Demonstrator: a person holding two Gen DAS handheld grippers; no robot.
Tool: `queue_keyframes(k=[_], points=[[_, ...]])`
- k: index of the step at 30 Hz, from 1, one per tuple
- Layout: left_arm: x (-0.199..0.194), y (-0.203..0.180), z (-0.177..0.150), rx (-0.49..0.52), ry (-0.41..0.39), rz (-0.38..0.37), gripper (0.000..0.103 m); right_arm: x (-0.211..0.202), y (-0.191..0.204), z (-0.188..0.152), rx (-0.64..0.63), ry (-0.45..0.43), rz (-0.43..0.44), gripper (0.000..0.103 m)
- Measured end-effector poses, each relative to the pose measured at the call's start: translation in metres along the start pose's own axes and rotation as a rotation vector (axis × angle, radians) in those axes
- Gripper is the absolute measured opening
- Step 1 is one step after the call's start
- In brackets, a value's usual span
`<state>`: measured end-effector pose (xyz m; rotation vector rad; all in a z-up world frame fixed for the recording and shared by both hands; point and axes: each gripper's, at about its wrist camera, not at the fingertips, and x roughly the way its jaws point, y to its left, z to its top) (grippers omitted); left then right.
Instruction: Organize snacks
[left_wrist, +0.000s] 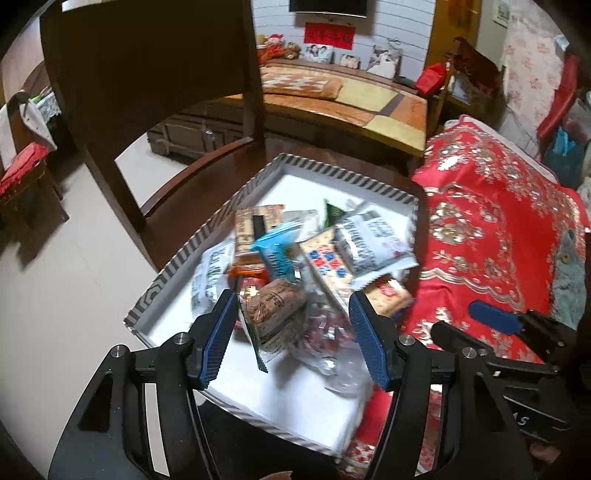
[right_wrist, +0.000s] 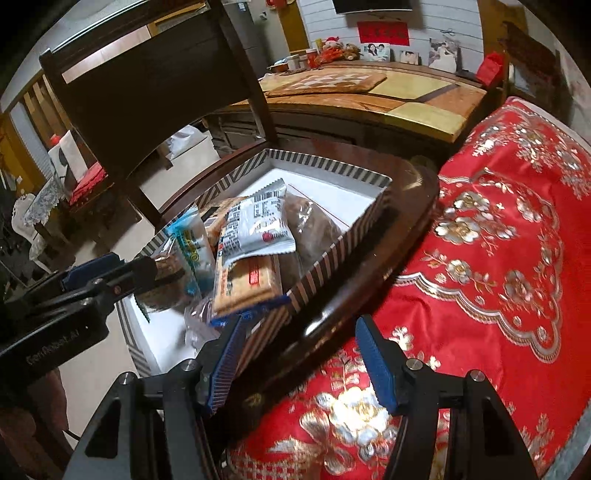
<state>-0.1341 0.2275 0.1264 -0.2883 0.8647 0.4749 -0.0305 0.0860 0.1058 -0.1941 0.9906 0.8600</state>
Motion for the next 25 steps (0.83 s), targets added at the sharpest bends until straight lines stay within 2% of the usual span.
queue_keyframes(k=[10,20,25], points=[[-0.021,-0.018,0.0,0.034,-0.049,-0.045,0.062,-0.027,-0.005,-0.007,0.004,-0.039,-0.004,0.06],[-0.033,-0.022,-0.002,0.065,-0.113,-0.027,0.062,-0.037,-0.014,-0.015,0.019,-0.045,-0.011,0.06],[-0.035,-0.024,-0.003,0.064,-0.098,-0.033,0.062,-0.042,-0.016,-0.017,0.022,-0.049,-0.012,0.06]])
